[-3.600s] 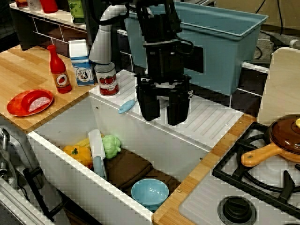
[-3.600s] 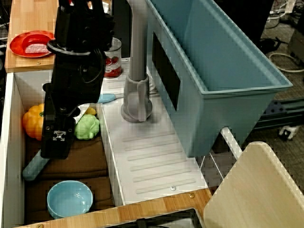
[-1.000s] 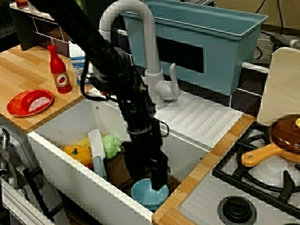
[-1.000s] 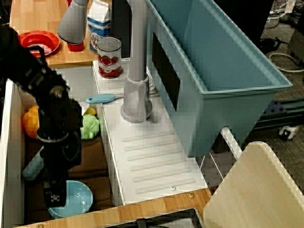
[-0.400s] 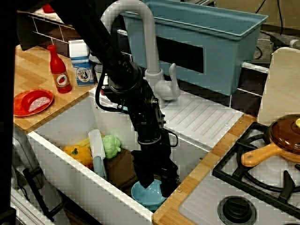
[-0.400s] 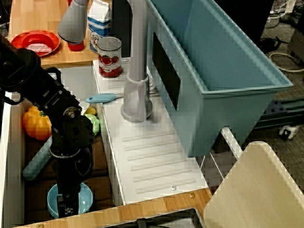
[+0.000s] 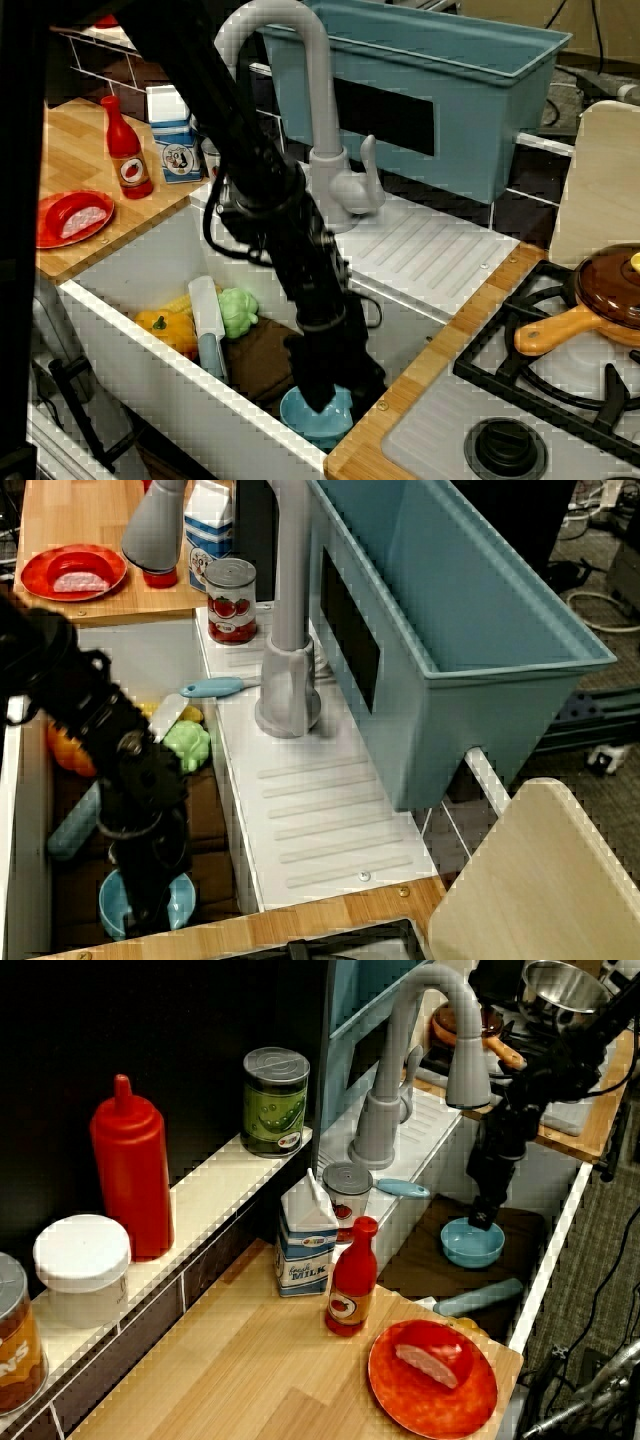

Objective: Lift bowl

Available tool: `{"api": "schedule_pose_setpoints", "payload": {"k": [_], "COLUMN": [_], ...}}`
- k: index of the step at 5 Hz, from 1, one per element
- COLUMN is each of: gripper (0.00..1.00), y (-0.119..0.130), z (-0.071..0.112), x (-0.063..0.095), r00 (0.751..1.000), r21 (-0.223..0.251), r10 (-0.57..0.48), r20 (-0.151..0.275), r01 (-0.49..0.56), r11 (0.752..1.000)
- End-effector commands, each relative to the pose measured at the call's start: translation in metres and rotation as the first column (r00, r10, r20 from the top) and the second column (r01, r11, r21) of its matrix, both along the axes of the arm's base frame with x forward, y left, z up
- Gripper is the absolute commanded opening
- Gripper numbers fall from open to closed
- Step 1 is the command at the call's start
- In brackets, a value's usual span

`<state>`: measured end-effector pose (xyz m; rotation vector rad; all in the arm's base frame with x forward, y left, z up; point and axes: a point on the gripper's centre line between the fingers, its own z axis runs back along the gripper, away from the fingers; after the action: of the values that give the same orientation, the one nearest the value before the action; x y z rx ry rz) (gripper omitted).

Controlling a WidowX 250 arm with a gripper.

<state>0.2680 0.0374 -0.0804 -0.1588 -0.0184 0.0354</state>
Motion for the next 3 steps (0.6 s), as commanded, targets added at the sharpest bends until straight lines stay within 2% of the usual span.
{"api": "schedule_pose_setpoints", "payload": {"k": [1, 2, 3], "gripper": [1.0, 1.0, 1.0], "y": [-0.005, -0.005, -0.003], "z": [0.001, -0.023, -0.037], "x": [0.006, 0.003, 0.003], "r00": [0.999, 0.999, 0.999], "r21": [-0.015, 0.004, 0.014], "r10": [-0.021, -0.027, -0.024], "r20": [0.026, -0.022, -0.047], "r01": [0.022, 0.027, 0.024], "r11": [1.0, 1.0, 1.0]}}
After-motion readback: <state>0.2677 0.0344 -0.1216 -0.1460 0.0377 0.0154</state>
